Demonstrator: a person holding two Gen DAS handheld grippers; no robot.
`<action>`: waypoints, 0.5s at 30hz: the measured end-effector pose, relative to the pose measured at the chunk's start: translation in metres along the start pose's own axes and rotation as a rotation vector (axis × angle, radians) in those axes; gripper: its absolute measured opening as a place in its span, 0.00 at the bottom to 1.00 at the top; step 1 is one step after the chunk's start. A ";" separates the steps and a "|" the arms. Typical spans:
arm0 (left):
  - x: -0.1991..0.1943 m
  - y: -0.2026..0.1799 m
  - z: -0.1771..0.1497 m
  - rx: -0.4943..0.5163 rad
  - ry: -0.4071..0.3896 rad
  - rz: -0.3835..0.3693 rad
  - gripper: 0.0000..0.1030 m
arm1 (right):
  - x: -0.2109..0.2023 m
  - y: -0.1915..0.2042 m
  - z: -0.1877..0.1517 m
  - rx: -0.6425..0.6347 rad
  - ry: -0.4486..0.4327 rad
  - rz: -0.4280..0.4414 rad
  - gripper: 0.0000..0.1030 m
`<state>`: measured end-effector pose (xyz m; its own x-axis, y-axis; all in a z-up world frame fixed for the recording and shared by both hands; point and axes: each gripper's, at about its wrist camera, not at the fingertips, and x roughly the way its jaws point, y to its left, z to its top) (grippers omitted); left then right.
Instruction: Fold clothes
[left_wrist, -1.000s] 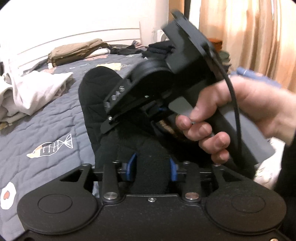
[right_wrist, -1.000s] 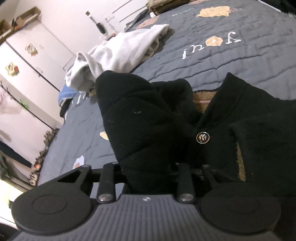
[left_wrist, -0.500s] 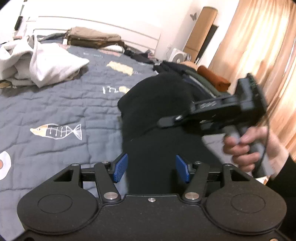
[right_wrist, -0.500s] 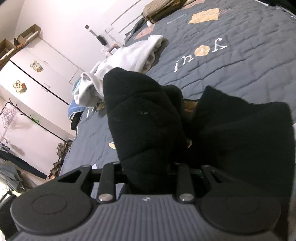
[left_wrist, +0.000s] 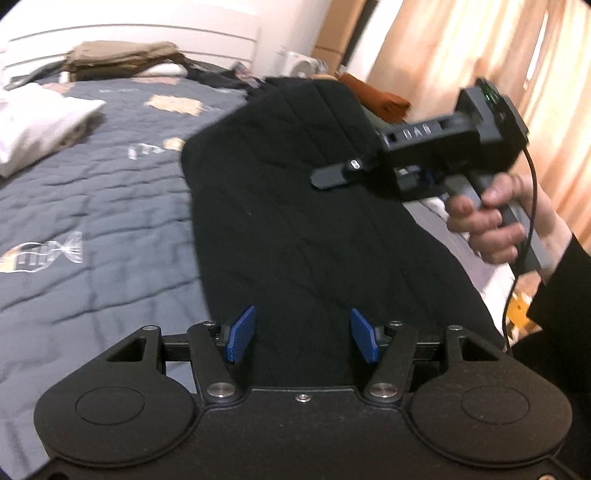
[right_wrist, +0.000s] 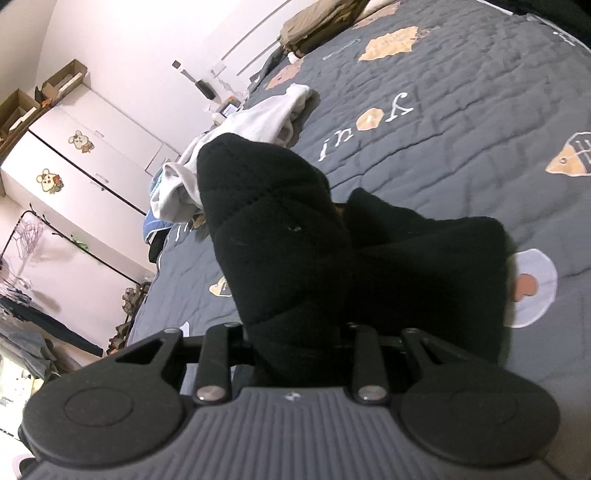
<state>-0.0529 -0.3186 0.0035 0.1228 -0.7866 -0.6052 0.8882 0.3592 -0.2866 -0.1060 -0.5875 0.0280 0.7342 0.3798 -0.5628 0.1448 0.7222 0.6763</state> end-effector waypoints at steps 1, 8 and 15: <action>0.005 -0.004 -0.001 0.012 0.009 -0.008 0.55 | -0.003 -0.004 0.001 0.003 -0.003 0.001 0.28; 0.029 -0.024 -0.006 0.062 0.038 -0.041 0.56 | -0.019 -0.036 0.004 0.033 -0.052 0.034 0.32; 0.063 -0.036 -0.015 0.096 0.101 0.048 0.56 | 0.017 -0.070 -0.001 0.062 0.016 -0.154 0.54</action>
<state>-0.0835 -0.3736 -0.0360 0.1253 -0.7133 -0.6896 0.9212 0.3417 -0.1860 -0.1044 -0.6307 -0.0297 0.6898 0.2767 -0.6690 0.2960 0.7355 0.6094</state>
